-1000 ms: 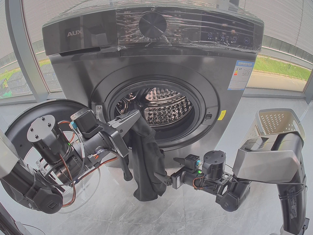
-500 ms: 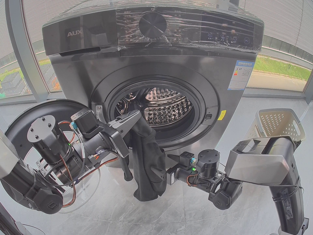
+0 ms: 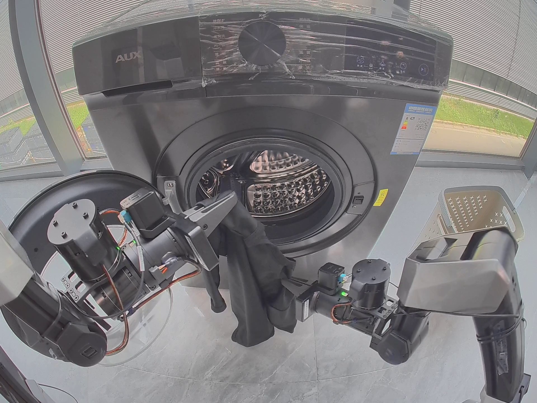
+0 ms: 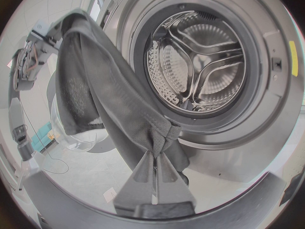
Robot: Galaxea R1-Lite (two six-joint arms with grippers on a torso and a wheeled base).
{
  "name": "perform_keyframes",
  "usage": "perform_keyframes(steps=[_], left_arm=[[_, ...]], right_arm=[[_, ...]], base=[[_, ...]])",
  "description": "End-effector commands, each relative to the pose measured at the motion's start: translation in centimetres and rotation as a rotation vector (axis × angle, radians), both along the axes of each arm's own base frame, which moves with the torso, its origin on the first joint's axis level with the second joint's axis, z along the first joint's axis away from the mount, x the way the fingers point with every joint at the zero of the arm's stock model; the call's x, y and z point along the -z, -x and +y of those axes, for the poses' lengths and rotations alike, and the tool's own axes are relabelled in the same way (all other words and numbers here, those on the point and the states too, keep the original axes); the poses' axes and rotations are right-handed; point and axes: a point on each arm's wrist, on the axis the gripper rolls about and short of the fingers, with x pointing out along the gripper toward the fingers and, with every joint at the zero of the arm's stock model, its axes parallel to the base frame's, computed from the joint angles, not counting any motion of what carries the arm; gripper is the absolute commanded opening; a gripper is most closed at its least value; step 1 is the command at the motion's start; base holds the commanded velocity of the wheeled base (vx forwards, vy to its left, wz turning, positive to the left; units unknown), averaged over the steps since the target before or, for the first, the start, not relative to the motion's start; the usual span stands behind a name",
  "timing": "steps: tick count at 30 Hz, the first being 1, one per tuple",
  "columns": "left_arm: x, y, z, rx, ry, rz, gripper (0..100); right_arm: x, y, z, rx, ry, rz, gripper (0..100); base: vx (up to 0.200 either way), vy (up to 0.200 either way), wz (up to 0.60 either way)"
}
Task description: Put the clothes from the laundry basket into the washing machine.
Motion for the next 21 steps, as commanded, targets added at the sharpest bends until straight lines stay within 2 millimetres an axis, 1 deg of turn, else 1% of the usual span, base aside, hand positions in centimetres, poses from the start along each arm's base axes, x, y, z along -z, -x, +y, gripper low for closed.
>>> perform_keyframes(steps=[1,2,4,9,10,13,16,19,21], left_arm=[[0.9,0.2,1.3,-0.047,-0.024,0.037,0],[1.2,0.3,1.5,-0.05,-0.032,0.047,0],[1.5,0.5,1.9,-0.058,-0.043,0.062,0],[1.5,1.0,2.3,-0.065,-0.049,0.059,0],[1.3,1.1,2.3,-0.062,-0.047,0.052,0],[0.1,2.1,2.7,-0.053,-0.023,0.017,0],[-0.7,2.5,3.1,-0.051,-0.006,-0.011,0],[-1.1,2.8,3.4,-0.053,0.008,-0.023,0],[-1.1,2.7,3.6,-0.064,0.005,-0.022,0]], right_arm=[[-4.6,2.0,-2.7,0.056,-0.018,-0.035,0],[-5.4,2.4,-3.6,0.083,-0.015,-0.036,0],[-6.2,3.0,-4.7,0.105,-0.013,-0.041,0],[-9.2,6.0,-6.3,0.096,-0.039,-0.077,0],[-9.7,6.3,-6.5,0.095,-0.047,-0.087,0],[-12.0,7.4,-7.2,0.1,-0.094,-0.145,0],[-13.6,7.8,-8.0,0.133,-0.129,-0.187,0],[-13.9,7.8,-8.1,0.139,-0.137,-0.196,0],[-14.0,7.7,-8.0,0.141,-0.141,-0.199,0]], base=[[0.0,0.0,0.0],[0.0,0.0,0.0],[0.0,0.0,0.0],[0.0,0.0,0.0],[0.0,0.0,0.0],[0.0,0.0,0.0],[0.0,0.0,0.0],[0.0,0.0,0.0],[0.0,0.0,0.0]])
